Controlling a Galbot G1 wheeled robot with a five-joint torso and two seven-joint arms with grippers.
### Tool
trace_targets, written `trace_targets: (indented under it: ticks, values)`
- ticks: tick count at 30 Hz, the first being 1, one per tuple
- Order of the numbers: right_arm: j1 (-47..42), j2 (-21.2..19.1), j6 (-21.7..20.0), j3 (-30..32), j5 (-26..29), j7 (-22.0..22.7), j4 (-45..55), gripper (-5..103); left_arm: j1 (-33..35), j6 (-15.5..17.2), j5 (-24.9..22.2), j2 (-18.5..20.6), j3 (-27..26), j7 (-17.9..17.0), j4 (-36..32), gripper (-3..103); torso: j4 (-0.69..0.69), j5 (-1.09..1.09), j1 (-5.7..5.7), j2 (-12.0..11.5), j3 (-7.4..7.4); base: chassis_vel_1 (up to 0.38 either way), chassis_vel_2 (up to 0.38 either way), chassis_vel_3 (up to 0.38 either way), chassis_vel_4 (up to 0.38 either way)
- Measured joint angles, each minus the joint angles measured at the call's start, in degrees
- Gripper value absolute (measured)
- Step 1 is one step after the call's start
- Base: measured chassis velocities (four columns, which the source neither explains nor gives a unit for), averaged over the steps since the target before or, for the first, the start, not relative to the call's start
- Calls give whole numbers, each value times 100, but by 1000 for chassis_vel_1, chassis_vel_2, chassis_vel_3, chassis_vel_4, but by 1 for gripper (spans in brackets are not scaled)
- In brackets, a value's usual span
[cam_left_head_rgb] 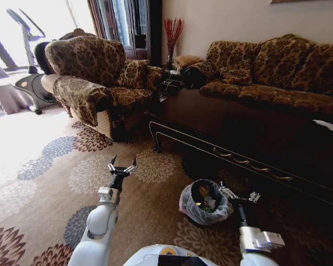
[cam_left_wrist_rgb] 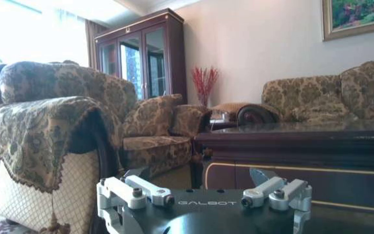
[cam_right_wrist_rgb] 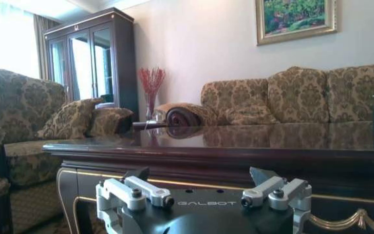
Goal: Pick up the trash from the ground and place it into the trash bin.
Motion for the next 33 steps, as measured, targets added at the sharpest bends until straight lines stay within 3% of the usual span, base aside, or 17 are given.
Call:
trace_targets:
  ticks: [33]
  values:
    - [1, 3, -6, 2, 4, -3, 3, 100, 10, 5, -1, -4, 13, 0, -7, 100, 1, 0, 0, -81, -83, 32, 33, 35, 35]
